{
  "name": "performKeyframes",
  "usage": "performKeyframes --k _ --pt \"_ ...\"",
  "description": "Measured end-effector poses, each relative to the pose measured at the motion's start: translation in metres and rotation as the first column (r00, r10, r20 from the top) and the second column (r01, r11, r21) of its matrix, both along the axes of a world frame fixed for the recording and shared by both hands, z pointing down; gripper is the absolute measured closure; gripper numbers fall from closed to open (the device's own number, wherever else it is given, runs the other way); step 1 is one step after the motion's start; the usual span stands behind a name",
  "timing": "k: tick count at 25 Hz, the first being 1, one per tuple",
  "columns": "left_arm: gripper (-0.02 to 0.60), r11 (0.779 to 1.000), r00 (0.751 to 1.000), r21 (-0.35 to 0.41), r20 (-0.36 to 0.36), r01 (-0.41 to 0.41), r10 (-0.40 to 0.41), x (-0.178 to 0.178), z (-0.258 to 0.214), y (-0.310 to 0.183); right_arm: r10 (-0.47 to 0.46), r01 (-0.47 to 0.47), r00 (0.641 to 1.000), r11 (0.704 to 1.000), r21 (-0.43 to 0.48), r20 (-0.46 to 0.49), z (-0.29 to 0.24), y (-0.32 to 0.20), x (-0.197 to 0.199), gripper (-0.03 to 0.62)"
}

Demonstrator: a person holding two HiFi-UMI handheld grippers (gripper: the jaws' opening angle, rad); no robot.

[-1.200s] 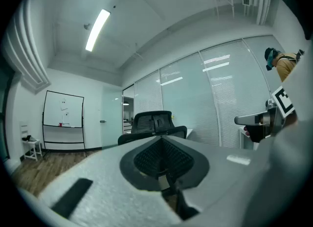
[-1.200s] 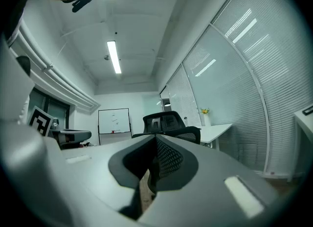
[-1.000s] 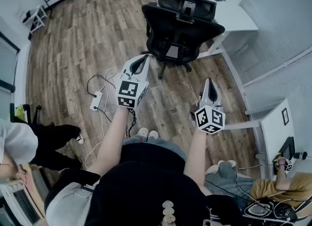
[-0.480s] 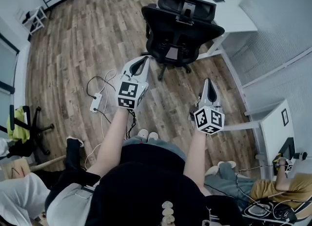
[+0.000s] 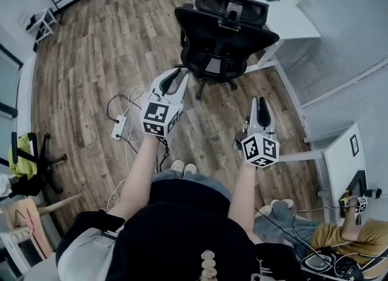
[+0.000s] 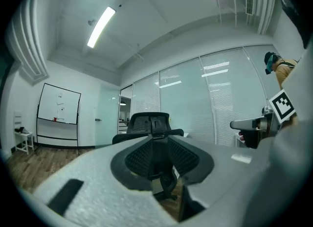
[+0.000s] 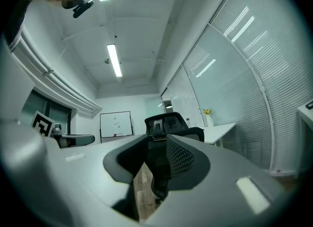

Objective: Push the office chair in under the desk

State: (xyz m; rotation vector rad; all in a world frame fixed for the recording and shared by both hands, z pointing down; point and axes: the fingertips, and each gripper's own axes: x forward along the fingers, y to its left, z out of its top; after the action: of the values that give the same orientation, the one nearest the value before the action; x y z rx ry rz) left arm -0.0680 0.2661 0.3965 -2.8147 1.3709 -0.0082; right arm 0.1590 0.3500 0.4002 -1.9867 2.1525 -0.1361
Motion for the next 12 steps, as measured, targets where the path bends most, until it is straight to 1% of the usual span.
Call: performKeyframes --k 3,6,12 --pt "0.456 1.0 1.0 0.002 -0.007 0.001 -0.001 0.002 0.001 -0.001 -0.013 0.012 1.0 1.0 0.008 0.021 0.002 -0.001 0.002 0.437" --pt "0.416 1.0 1.0 0.003 -0.012 0.007 -0.007 0.003 0.002 -0.002 -0.023 0.023 0.999 1.0 0.007 0.025 0.004 -0.002 0.003 0.396" --pt "0.393 1.0 1.0 -0.002 -0.004 0.02 -0.02 0.011 0.005 -0.003 -0.041 0.042 0.999 0.999 -0.002 0.032 0.01 -0.009 0.012 0.381"
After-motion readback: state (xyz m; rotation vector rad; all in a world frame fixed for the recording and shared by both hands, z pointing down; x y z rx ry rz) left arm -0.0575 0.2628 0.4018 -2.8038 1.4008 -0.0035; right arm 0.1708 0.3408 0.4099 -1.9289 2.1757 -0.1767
